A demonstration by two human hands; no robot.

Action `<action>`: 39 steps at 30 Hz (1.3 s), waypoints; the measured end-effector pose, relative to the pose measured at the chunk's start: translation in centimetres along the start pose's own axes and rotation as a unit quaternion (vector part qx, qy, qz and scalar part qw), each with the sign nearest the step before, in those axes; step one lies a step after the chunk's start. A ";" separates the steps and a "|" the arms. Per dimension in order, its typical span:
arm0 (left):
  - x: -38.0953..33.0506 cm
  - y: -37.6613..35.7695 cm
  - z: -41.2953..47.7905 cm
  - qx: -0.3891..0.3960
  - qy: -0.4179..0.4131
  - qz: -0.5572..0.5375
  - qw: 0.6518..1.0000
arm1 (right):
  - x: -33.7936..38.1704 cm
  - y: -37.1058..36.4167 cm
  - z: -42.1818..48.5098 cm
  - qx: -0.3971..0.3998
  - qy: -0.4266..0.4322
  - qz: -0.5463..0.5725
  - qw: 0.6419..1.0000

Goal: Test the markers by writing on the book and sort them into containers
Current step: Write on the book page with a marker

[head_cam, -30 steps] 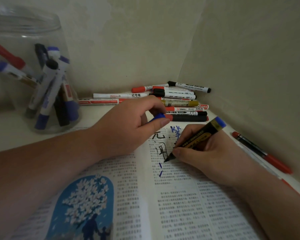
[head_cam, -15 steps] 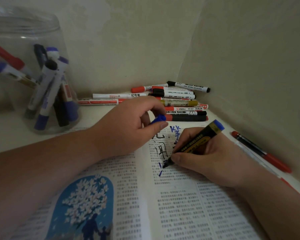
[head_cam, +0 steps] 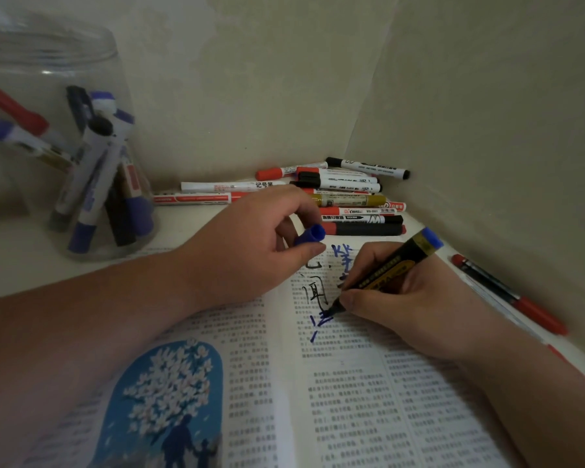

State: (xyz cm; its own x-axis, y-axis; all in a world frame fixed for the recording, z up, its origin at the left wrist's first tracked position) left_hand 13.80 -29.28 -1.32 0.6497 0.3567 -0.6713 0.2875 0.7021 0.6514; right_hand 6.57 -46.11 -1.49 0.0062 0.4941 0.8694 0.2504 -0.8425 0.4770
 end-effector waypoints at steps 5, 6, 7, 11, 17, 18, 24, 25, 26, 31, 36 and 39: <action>0.1 -0.1 0.1 0.004 -0.018 0.015 1.000 | 0.0 -0.5 -0.2 0.064 -0.004 0.029 0.998; 0.1 -0.1 0.2 0.005 -0.023 0.021 0.999 | 0.0 -0.4 -0.2 0.053 -0.003 0.036 0.998; 0.1 -0.1 0.2 0.007 -0.027 0.028 0.999 | -0.1 -0.3 -0.1 0.039 -0.002 0.037 0.999; 0.2 -0.2 0.2 0.021 -0.032 0.053 0.998 | -0.1 0.0 0.0 0.019 -0.003 0.007 1.000; 0.2 -0.3 0.1 0.032 -0.032 0.066 0.997 | 0.0 0.1 -0.1 0.004 0.007 0.019 1.000; 0.2 -0.4 0.1 0.032 -0.032 0.061 0.997 | 0.0 0.0 -0.2 0.006 0.010 0.021 1.000; 0.3 -0.4 0.1 0.034 -0.032 0.055 0.997 | 0.5 -0.4 -0.5 0.029 0.012 -0.005 0.999; 0.3 -0.4 0.1 0.035 -0.032 0.054 0.997 | 0.6 -0.5 -0.5 0.039 0.014 -0.003 0.999; 0.3 -0.4 0.1 0.036 -0.033 0.055 0.997 | 0.7 -0.7 -0.6 0.054 0.015 0.001 0.998; 0.2 -0.4 0.0 0.036 -0.035 0.059 0.997 | 0.6 -0.7 -0.6 0.062 0.004 -0.005 0.998; 0.2 -0.4 0.1 0.039 -0.032 0.073 0.996 | 0.2 -0.3 -0.2 0.032 -0.003 0.016 0.999; 0.2 -0.4 0.1 0.039 -0.032 0.074 0.996 | 0.3 -0.3 -0.3 0.034 0.009 0.028 0.999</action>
State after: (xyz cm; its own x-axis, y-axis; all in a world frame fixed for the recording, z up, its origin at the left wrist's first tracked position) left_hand 13.86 -29.58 -1.66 0.7323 0.4105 -0.5434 0.2377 0.5936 0.7688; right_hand 6.18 -45.82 -1.30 0.0038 0.4421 0.8970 0.3150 -0.8518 0.4185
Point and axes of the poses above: each hand's wrist, its own z-axis towards the middle knuckle, its own y-axis out of the back of the hand, x = y × z, the point moved 5 cm from there along z, towards the middle knuckle, and after that the axes turned 7 degrees about x, right-handed, at the moved point
